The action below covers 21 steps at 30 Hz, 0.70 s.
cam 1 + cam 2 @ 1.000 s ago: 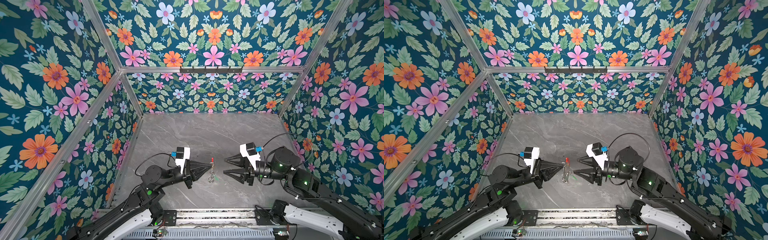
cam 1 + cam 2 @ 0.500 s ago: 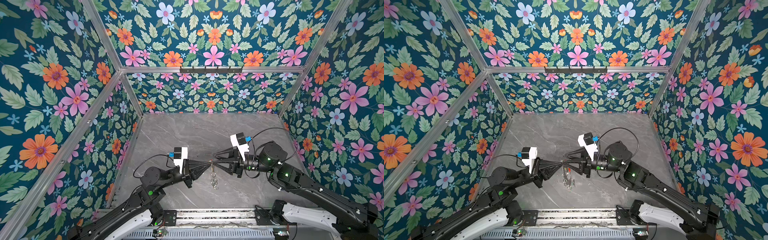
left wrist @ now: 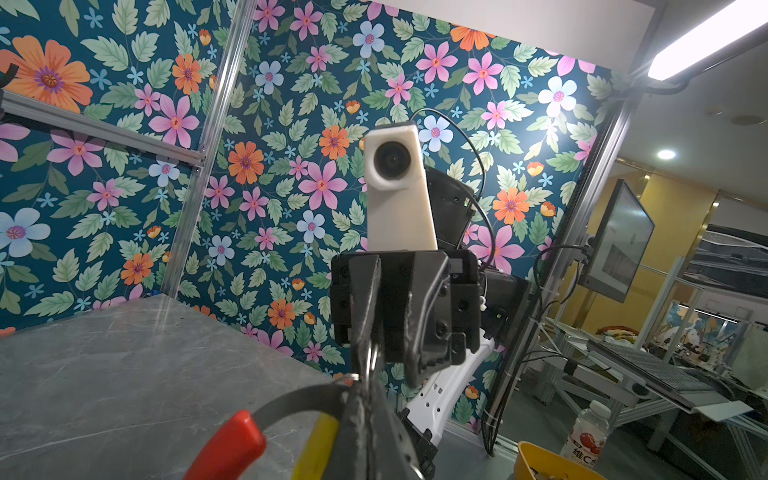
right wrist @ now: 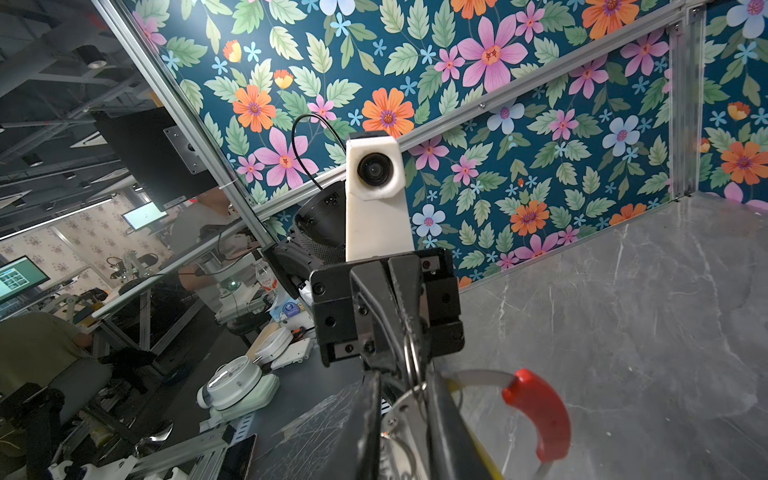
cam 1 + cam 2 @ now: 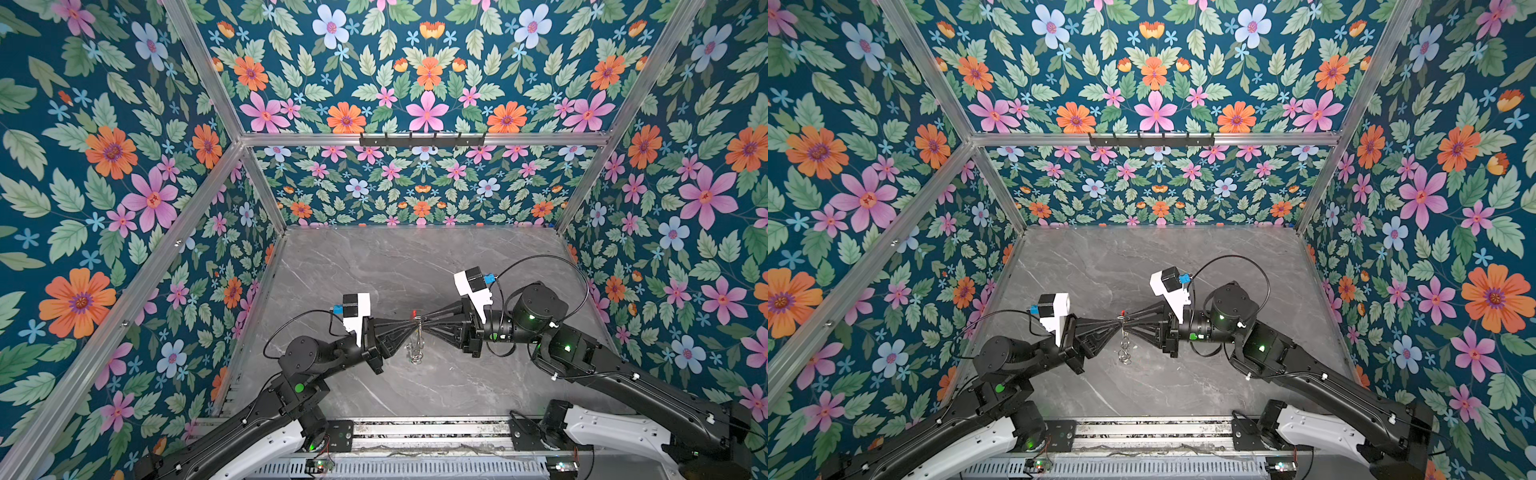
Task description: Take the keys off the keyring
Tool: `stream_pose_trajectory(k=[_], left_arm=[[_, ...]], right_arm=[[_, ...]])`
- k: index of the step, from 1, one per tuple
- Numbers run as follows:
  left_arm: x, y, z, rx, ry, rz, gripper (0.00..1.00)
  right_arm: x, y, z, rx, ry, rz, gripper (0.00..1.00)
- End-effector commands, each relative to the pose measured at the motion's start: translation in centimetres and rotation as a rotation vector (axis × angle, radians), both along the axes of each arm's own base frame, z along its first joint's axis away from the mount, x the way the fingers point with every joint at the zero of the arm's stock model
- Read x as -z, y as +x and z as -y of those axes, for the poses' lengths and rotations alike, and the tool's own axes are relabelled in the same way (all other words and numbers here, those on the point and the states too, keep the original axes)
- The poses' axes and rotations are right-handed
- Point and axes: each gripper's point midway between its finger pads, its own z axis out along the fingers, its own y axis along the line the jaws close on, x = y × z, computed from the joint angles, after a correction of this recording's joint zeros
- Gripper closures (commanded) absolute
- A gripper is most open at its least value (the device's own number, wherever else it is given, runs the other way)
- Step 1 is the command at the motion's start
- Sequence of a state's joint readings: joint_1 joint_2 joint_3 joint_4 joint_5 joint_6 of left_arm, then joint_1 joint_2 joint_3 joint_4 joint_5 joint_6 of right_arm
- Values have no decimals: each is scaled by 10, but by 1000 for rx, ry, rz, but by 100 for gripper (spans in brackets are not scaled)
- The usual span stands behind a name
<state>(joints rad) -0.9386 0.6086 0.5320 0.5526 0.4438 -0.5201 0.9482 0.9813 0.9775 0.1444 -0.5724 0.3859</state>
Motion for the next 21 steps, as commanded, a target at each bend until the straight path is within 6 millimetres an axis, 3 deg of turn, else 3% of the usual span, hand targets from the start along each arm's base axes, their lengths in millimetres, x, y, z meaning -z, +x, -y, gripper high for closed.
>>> stream_pose_trajectory(k=[1, 8, 12, 18, 21], left_arm=[[-9, 0, -3, -15, -31, 22, 100], [-7, -1, -1, 4, -26, 14, 100], [-6, -1, 0, 8, -24, 6, 100], [-2, 0, -4, -7, -17, -21, 63], [2, 1, -11, -36, 2, -37, 53]], right_arm=[[-1, 0, 0, 1, 9, 10, 86], [0, 2, 1, 21, 2, 14, 100], [2, 4, 2, 33, -6, 8, 100], [7, 6, 7, 47, -34, -1, 100], [12, 7, 12, 45, -64, -11, 100]])
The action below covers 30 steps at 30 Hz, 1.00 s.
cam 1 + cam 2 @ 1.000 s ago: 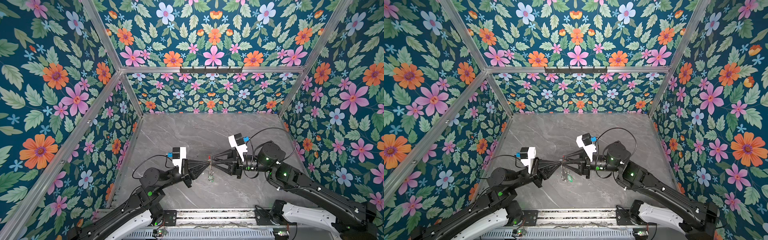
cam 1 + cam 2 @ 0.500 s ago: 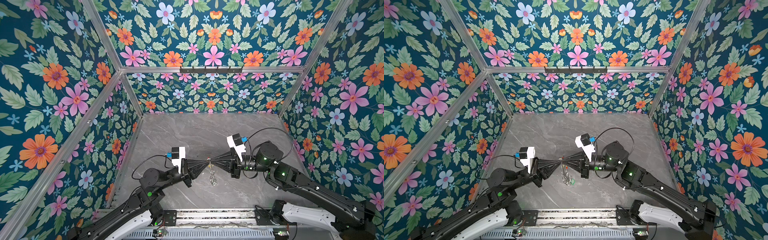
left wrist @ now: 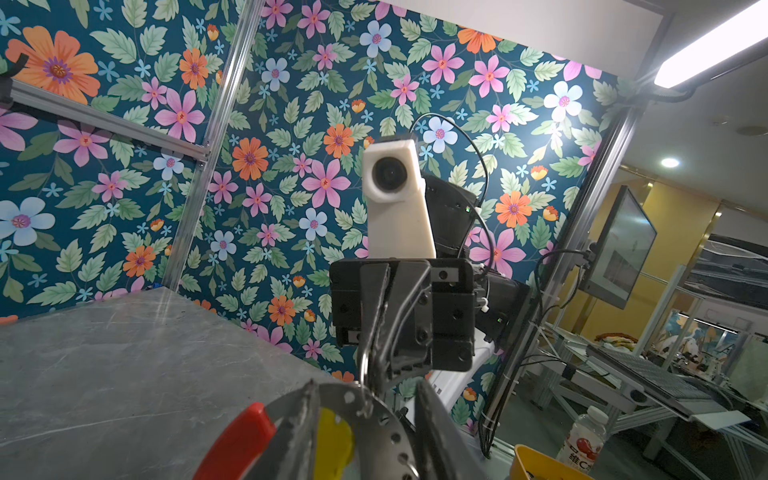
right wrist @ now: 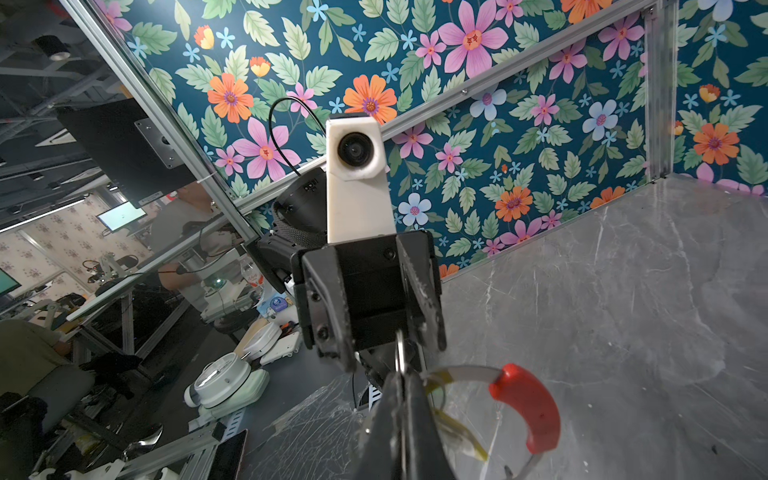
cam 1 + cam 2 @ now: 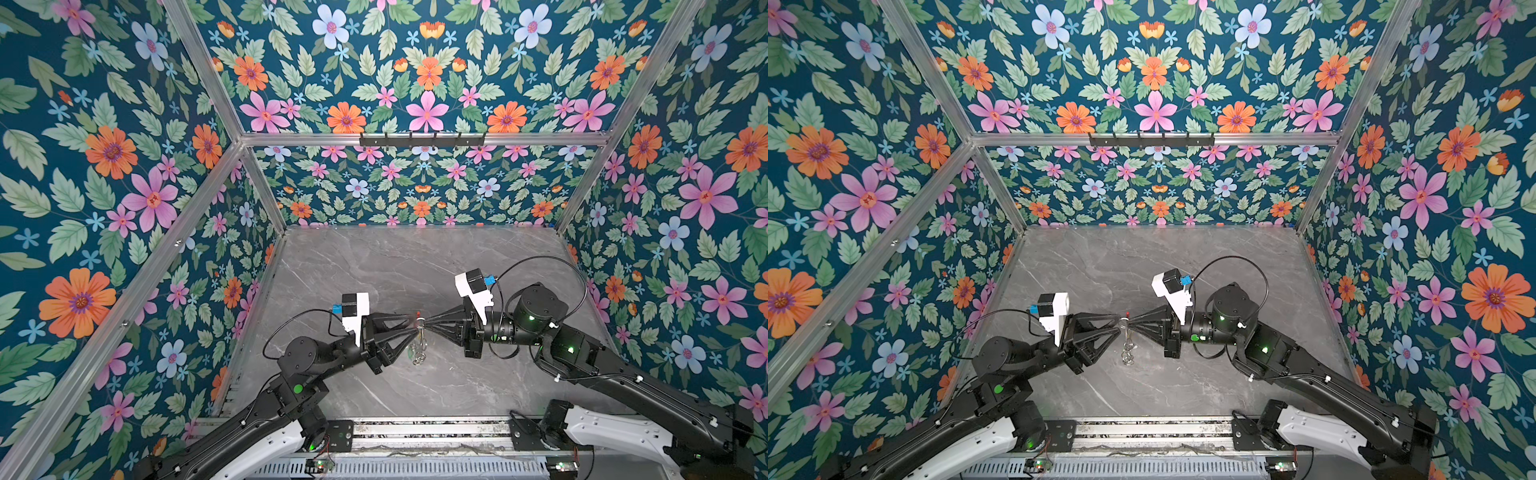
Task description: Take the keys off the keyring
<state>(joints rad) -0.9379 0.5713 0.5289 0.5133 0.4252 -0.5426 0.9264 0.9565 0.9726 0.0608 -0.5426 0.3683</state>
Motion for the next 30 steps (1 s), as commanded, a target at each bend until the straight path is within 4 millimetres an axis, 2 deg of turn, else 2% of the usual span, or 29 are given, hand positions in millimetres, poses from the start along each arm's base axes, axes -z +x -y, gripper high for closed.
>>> stream_pose_trajectory(k=[1, 4, 9, 14, 19, 27, 30], left_arm=[[3, 1, -7, -33, 19, -11, 51], [8, 0, -7, -38, 81, -30, 49], [22, -3, 8, 27, 232, -88, 49], [24, -4, 18, 74, 302, -120, 49], [23, -6, 25, 108, 345, -136, 57], [30, -5, 33, 141, 408, -176, 74], [33, -5, 36, 149, 434, -187, 75]], right_arm=[[1, 0, 5, -8, -25, 4, 100], [8, 2, 13, -18, -78, -24, 100], [21, -3, 20, -59, -196, -33, 100], [26, -10, 20, -104, -243, -21, 100], [33, -11, 19, -125, -276, -26, 100], [37, -11, 18, -136, -288, -33, 100], [37, -12, 18, -140, -292, -33, 100]])
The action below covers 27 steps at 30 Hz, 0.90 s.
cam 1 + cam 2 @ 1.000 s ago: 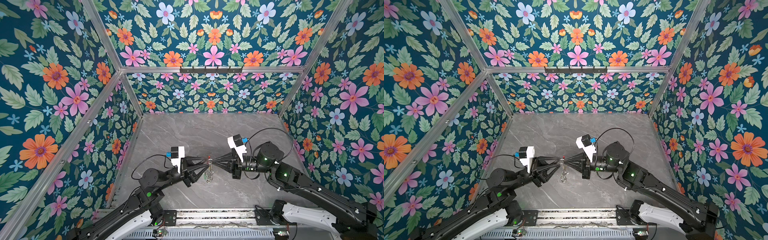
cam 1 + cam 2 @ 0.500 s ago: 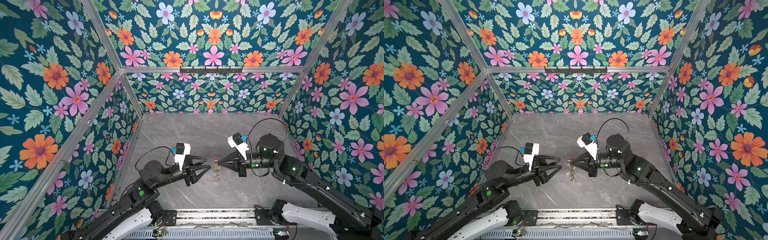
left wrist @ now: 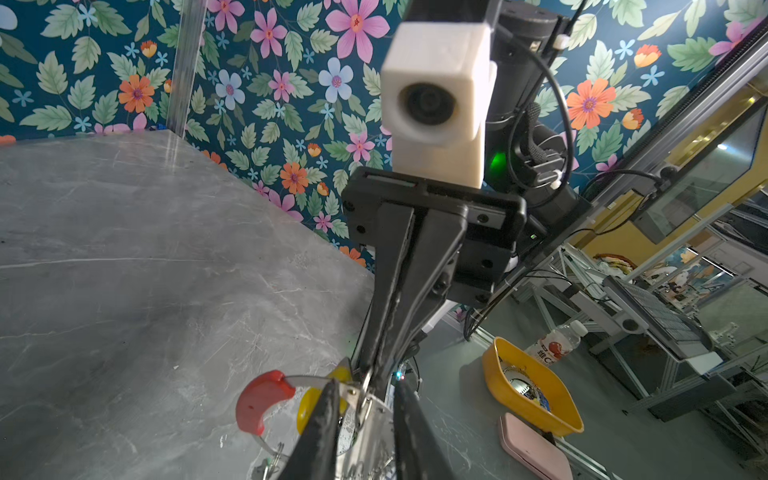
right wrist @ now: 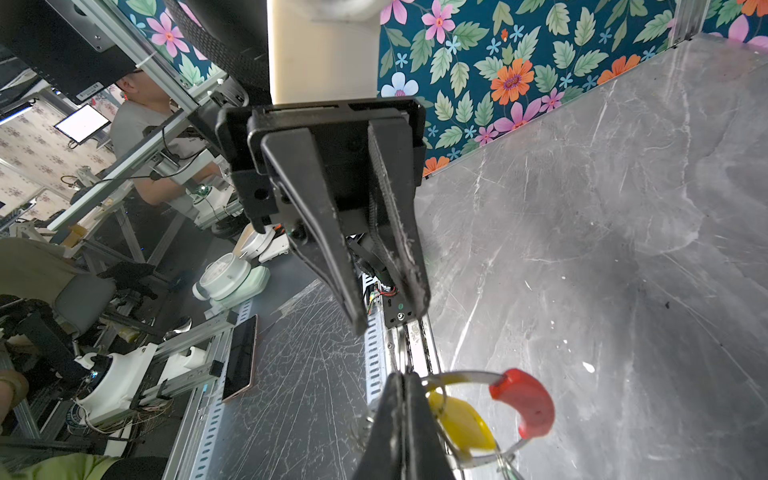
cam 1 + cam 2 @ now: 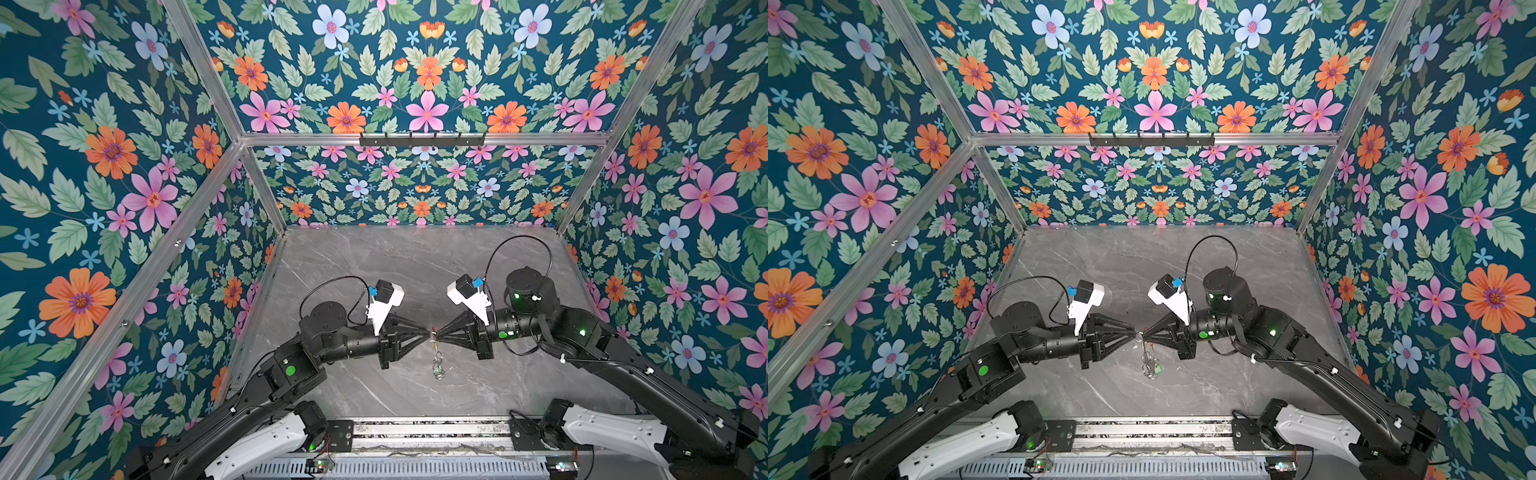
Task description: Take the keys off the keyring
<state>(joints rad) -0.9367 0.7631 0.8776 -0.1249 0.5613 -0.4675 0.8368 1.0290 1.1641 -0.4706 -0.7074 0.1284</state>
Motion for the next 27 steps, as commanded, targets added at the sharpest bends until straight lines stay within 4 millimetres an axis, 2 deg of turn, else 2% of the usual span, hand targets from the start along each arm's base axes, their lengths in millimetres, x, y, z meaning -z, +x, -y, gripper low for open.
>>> stream_pose_trajectory(k=[1, 9, 17, 27], left_arm=[[2, -3, 2, 27, 27, 1, 75], [0, -8, 6, 71, 31, -6, 84], [0, -11, 7, 90, 29, -9, 85], [-2, -11, 9, 100, 14, 0, 95]], right_arm=[[-5, -4, -1, -29, 15, 14, 100], [-6, -3, 0, -26, 18, 19, 100], [-8, -1, -1, -15, 20, 29, 100], [-8, 1, -3, -15, 22, 29, 100]])
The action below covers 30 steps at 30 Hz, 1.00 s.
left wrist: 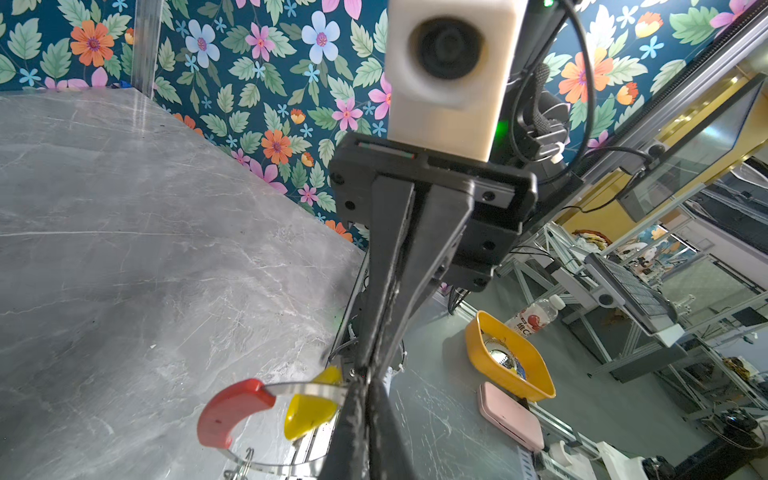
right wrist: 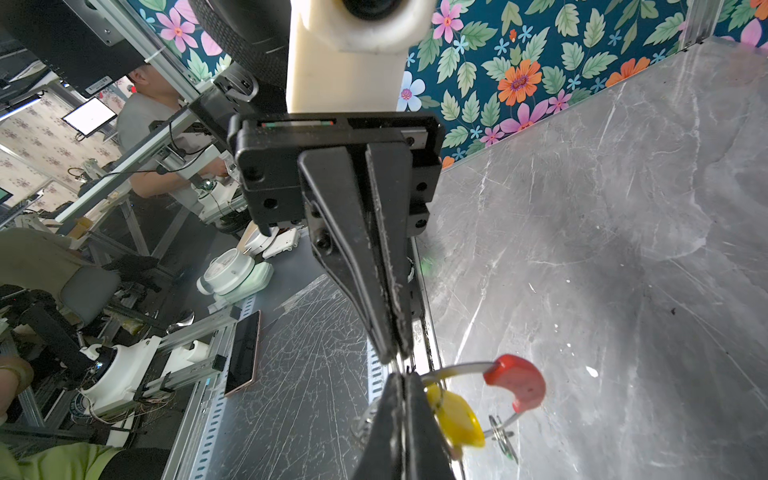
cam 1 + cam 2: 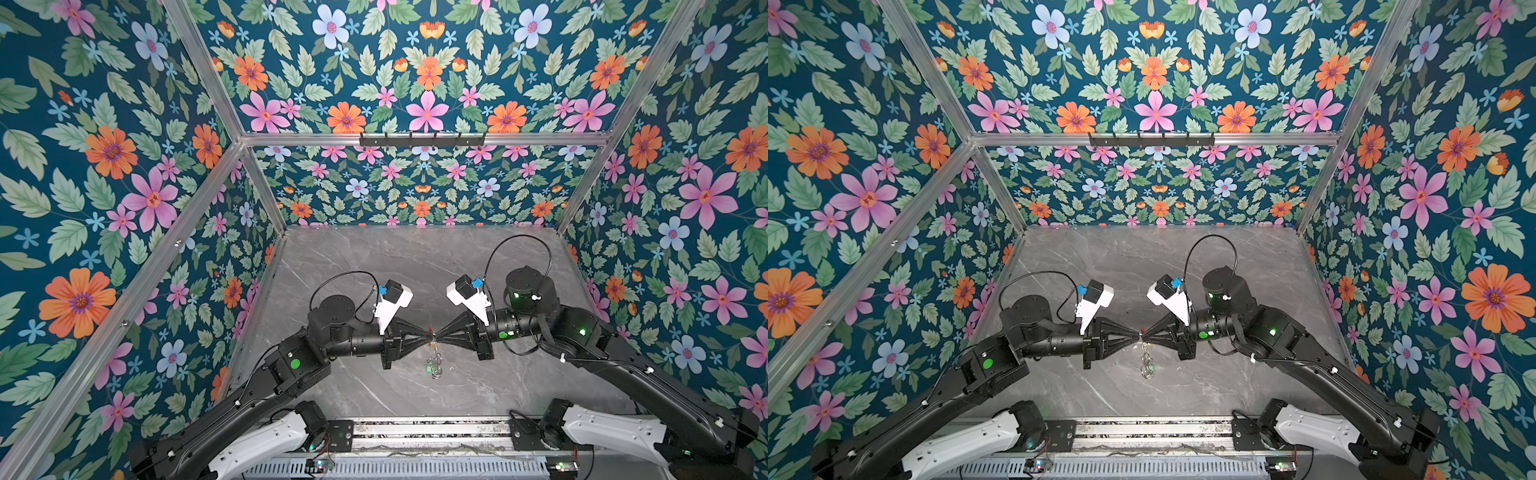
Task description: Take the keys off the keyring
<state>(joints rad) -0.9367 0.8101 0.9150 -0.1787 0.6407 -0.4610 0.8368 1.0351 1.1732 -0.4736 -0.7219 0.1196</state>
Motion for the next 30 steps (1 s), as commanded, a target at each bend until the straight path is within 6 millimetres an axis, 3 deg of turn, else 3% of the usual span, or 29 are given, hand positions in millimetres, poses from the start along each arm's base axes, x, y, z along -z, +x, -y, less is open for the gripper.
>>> stream_pose_trajectory(k=[1, 5, 9, 14, 21, 30], left_arm=[[-10, -3, 1, 21, -38, 41, 97], [-14, -1, 1, 10, -58, 58, 100], [-18, 1, -2, -15, -83, 85, 100], [-22, 0, -5, -17, -101, 98, 100], [-26, -5, -6, 4, -118, 103, 100], [-26, -5, -5, 9, -121, 93, 100]], right_arm=[[-5, 3, -2, 2, 17, 23, 100], [-6, 5, -4, 14, 21, 20, 100], [-16, 11, 3, 75, 58, 71, 67], [-16, 16, 16, 160, 87, 134, 50], [12, 13, 12, 124, 78, 128, 45], [11, 2, 1, 46, 103, 119, 39]])
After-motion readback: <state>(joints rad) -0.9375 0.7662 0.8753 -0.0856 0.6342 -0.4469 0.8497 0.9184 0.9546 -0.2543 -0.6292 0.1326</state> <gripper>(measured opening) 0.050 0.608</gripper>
